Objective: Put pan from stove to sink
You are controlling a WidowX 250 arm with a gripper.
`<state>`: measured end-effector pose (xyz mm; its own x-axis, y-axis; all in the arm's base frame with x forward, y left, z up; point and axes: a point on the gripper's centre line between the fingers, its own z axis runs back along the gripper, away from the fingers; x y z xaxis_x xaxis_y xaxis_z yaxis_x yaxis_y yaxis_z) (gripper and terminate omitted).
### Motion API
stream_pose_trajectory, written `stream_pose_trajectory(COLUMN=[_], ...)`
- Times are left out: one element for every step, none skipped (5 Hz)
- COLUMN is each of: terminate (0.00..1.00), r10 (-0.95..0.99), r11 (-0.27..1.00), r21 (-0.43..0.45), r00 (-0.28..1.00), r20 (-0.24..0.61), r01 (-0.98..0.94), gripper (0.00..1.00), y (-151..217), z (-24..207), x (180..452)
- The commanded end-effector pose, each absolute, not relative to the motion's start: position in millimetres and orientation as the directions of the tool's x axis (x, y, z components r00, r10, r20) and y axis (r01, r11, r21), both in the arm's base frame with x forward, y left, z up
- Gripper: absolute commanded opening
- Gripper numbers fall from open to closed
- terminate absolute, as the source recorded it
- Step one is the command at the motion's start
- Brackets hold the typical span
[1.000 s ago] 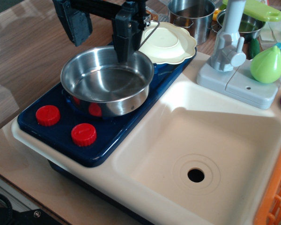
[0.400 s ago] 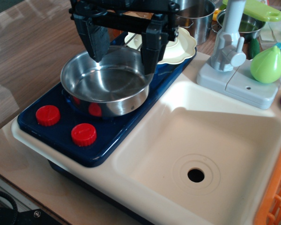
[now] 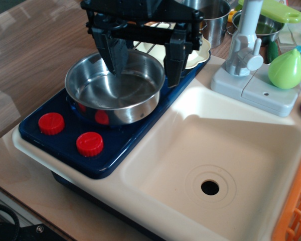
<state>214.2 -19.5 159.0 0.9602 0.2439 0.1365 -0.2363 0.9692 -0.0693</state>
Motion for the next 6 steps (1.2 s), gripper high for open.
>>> stream_pose_trajectory(terminate=[0.0, 0.0, 0.0, 0.0, 0.0, 0.0], r10=[0.253, 0.253, 0.255, 0.245, 0.229, 0.218], r11=[0.966, 0.966, 0.966, 0.968, 0.973, 0.976], r21=[-0.099, -0.111, -0.102, -0.102, -0.076, -0.042], r00=[0.951, 0.947, 0.946, 0.949, 0.952, 0.954], r20=[0.179, 0.196, 0.201, 0.2, 0.203, 0.208], r01=[-0.238, -0.235, -0.238, -0.228, -0.218, -0.214], gripper=[1.0, 1.0, 0.0, 0.0, 0.0, 0.0], y=[-24, -24, -22, -22, -28, -44], z=[152, 139, 131, 129, 134, 140], x=[218, 215, 212, 212, 213, 214])
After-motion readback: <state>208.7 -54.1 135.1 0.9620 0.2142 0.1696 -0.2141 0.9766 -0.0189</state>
